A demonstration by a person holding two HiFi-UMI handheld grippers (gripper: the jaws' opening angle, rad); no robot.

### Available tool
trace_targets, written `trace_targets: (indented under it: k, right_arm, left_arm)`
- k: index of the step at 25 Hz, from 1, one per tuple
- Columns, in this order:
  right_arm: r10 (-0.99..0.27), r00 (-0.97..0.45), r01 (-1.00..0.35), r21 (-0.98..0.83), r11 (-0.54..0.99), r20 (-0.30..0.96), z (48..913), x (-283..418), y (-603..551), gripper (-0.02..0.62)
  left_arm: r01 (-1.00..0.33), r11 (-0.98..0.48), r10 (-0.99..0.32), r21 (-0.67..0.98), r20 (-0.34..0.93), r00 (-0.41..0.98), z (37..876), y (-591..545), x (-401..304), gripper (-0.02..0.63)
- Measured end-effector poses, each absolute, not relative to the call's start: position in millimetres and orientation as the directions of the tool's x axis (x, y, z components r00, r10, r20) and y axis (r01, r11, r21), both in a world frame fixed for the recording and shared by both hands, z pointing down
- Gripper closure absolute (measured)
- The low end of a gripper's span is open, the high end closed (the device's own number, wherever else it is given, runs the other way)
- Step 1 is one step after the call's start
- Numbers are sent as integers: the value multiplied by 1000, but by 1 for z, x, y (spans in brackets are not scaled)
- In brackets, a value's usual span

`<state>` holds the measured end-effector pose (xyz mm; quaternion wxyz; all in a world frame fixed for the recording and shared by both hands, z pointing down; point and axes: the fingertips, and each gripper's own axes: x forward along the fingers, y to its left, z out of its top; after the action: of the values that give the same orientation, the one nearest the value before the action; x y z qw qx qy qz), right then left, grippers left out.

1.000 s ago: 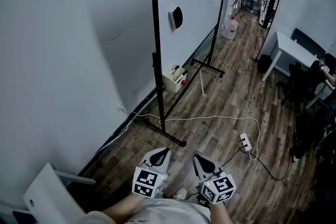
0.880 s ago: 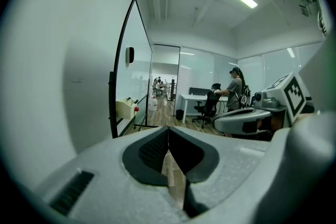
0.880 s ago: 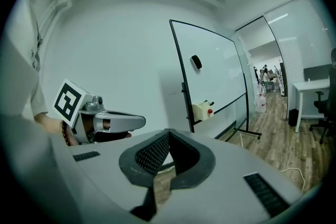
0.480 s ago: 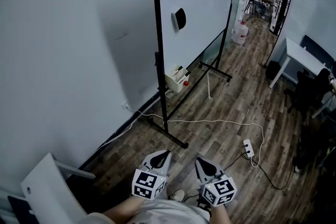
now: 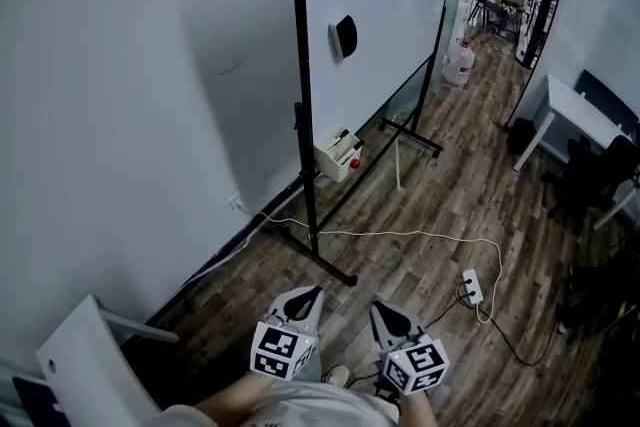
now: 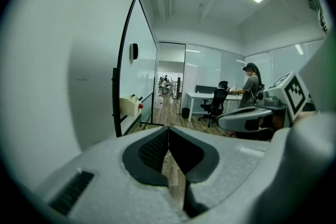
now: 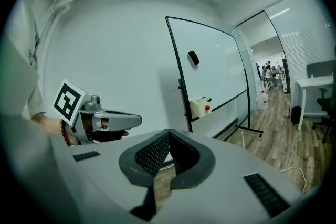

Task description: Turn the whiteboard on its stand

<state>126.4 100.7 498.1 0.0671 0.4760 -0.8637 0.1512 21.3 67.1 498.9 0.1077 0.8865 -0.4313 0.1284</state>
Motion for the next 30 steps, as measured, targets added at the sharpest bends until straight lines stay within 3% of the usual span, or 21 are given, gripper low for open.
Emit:
trace_targets:
  k: [30]
  right_arm:
    - [-860, -444, -896, -145, 420, 251, 477, 81, -95, 600]
  left_arm:
    - [-743, -667, -706, 56, 268, 655, 483, -136, -33, 595]
